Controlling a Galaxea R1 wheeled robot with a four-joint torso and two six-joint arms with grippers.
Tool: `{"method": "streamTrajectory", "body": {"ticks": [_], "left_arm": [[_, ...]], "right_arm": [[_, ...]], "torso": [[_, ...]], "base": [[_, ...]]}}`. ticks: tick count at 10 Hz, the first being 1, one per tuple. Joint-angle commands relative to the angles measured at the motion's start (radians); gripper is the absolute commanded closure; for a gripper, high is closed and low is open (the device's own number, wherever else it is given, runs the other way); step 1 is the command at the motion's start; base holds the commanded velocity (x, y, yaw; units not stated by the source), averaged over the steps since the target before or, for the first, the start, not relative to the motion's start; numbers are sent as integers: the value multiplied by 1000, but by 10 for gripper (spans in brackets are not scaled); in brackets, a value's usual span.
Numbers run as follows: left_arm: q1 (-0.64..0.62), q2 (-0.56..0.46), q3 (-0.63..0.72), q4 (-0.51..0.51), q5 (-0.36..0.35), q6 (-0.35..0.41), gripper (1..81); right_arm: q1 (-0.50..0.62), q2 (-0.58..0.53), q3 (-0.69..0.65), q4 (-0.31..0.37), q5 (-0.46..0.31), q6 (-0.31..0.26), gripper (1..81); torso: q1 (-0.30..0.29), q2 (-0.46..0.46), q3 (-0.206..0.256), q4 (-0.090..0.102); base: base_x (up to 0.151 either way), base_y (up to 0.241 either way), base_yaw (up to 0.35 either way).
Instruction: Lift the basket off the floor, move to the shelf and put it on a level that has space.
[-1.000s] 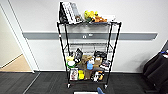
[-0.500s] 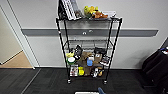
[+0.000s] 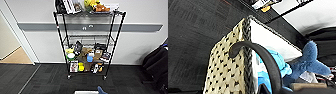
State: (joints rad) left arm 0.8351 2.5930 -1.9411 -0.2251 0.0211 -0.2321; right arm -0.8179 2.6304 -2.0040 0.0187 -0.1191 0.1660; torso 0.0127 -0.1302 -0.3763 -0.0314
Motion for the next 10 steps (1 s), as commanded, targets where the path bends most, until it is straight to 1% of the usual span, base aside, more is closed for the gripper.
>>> {"method": "streamTrajectory", "body": {"ticks": [1, 2, 3, 4, 6, 7, 8, 10], "left_arm": [[-121, -6, 39, -14, 13, -7, 811], [-121, -9, 37, -14, 13, -7, 811], [-121, -13, 40, -13, 11, -6, 811], [-121, -17, 42, -13, 11, -6, 811], [-121, -17, 43, -13, 11, -3, 811], [-121, -17, 43, -13, 11, -3, 811], [-121, -22, 50, -13, 10, -1, 811], [-129, -26, 66, -13, -4, -1, 811]], "right_arm": [[131, -4, 48, 27, 9, 3, 811], [130, -4, 47, 27, 9, 4, 811], [128, -4, 47, 27, 9, 4, 811], [127, -4, 45, 27, 9, 4, 811], [125, -4, 45, 26, 9, 3, 811], [122, -4, 48, 24, 10, 4, 811], [117, -4, 47, 24, 25, 3, 811], [117, -4, 51, 24, 30, 3, 811]], "torso": [[0, 0, 70, 0], [0, 1, 84, 0], [0, 1, 109, 0], [0, 1, 206, 0], [-2, 1, 115, 0], [-2, 1, 135, 0], [-3, 0, 141, 0], [-3, 0, 142, 0]], "base": [[0, 0, 0], [0, 0, 0], [0, 0, 0], [0, 0, 0], [0, 0, 0], [0, 0, 0], [0, 0, 0], [0, 0, 0]]}}
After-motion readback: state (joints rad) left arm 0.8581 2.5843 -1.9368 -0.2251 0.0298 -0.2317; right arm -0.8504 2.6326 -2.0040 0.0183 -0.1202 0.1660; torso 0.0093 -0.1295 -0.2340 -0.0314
